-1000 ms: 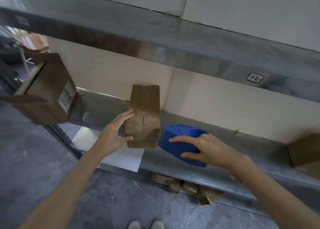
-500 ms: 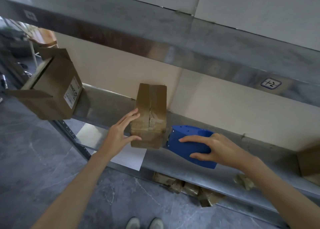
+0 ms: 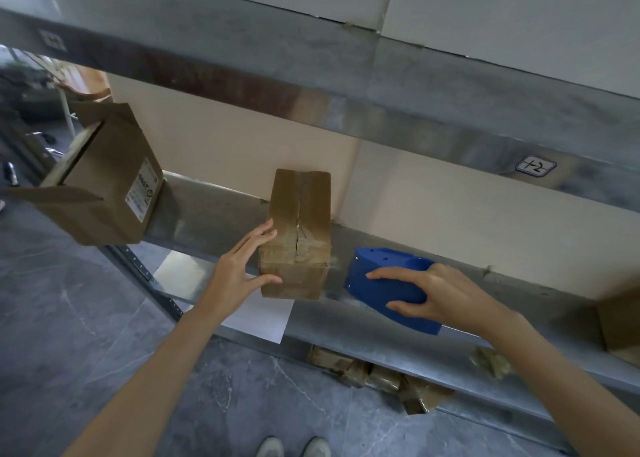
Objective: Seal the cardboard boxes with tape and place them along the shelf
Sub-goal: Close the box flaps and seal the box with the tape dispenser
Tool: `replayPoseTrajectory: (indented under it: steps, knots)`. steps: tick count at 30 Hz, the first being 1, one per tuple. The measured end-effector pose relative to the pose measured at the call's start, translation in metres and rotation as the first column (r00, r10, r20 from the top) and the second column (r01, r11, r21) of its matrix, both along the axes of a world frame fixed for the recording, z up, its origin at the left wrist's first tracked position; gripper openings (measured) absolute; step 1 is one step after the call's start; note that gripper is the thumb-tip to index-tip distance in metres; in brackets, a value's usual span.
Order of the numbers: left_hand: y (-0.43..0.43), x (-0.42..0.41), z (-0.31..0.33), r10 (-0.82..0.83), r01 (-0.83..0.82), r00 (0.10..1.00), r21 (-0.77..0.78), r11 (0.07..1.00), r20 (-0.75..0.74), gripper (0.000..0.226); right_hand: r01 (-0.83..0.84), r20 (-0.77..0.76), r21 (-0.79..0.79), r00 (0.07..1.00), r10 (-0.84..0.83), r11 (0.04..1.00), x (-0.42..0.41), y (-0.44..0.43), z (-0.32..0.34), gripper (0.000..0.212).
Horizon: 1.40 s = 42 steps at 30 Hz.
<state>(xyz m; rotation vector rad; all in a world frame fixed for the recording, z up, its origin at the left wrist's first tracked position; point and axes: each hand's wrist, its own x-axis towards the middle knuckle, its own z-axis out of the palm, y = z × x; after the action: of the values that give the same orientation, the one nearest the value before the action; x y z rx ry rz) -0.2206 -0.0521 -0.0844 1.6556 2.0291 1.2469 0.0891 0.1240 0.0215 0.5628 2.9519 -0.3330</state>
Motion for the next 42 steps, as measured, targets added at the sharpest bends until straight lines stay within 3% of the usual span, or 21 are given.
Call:
replayPoseTrajectory:
  steps: [21,24,29,32,42]
  knots:
    - [0.0,0.006,-0.002,0.01,-0.018,0.992,0.059,0.998,0.124,0.078,0.17,-0.006,0.393,0.983,-0.182,0.904,-0.063,-0.033,-0.039,0.052]
    - [0.0,0.005,-0.001,0.015,-0.024,0.992,0.07,0.997,0.124,0.078,0.243,-0.025,0.323,0.968,-0.248,0.915,-0.071,-0.02,-0.046,0.052]
    - [0.002,0.009,-0.001,0.037,-0.046,0.988,0.059,0.997,0.15,0.078,0.433,-0.091,-0.059,0.895,-0.437,0.899,-0.073,0.012,-0.07,0.053]
    - [0.002,0.01,0.0,0.038,-0.047,0.987,0.052,0.998,0.158,0.079,0.482,-0.042,-0.212,0.865,-0.5,0.85,-0.072,0.027,-0.085,0.062]
    - [0.0,0.012,0.005,0.047,-0.053,0.985,0.032,0.998,0.167,0.081,0.548,-0.027,-0.283,0.816,-0.578,0.787,-0.078,0.047,-0.12,0.055]
